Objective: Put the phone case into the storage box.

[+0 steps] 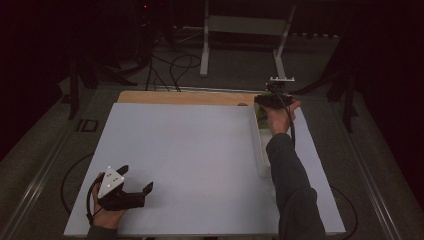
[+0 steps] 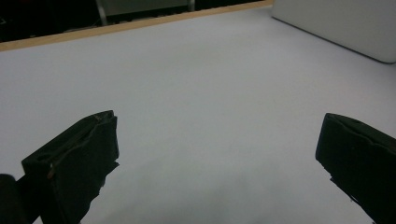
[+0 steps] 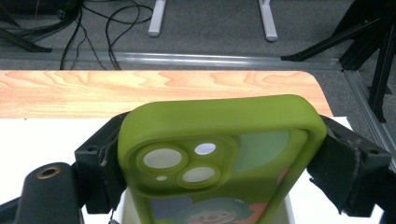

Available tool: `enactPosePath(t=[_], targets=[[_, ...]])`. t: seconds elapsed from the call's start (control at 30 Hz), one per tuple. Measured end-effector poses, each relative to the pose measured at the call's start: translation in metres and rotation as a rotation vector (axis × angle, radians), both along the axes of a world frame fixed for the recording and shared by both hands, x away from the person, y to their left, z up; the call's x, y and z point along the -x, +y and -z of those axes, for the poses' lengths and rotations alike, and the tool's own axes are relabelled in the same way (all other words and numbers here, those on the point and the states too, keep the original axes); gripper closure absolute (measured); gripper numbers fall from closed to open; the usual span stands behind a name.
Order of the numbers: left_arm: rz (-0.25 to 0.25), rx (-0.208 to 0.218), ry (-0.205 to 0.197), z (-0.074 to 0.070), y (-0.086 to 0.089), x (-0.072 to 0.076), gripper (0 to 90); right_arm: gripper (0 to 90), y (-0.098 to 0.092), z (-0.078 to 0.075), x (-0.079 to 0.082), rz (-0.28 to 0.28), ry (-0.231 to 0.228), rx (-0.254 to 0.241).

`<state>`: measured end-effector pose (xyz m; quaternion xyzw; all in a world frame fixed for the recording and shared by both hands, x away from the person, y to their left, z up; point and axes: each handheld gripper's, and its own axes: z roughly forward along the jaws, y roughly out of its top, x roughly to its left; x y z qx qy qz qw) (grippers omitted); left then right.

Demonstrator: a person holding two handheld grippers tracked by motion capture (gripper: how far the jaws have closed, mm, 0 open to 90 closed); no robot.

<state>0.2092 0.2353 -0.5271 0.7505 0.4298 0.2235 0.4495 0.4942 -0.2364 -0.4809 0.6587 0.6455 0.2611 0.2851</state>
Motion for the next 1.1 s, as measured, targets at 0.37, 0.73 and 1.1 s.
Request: enactPosePath(t=[0.37, 0.73, 1.1], targets=[[0.000, 0.001, -0.002, -0.0003, 0.0006, 0.0001, 0.0, 15.0, -0.0004, 0.0060, -0.0017, -0.001, 0.017, -0.003], [0.002, 0.003, -0.002, -0.0007, 0.0008, 0.0003, 0.0, 7.6, -0.0044, 0.0065, -0.0036, 0.002, 0.025, -0.034], [0.004, 0.003, -0.001, -0.0008, 0.0004, 0.0004, 0.0, 7.3, -0.0049, 0.0005, -0.0017, -0.034, -0.013, -0.037]])
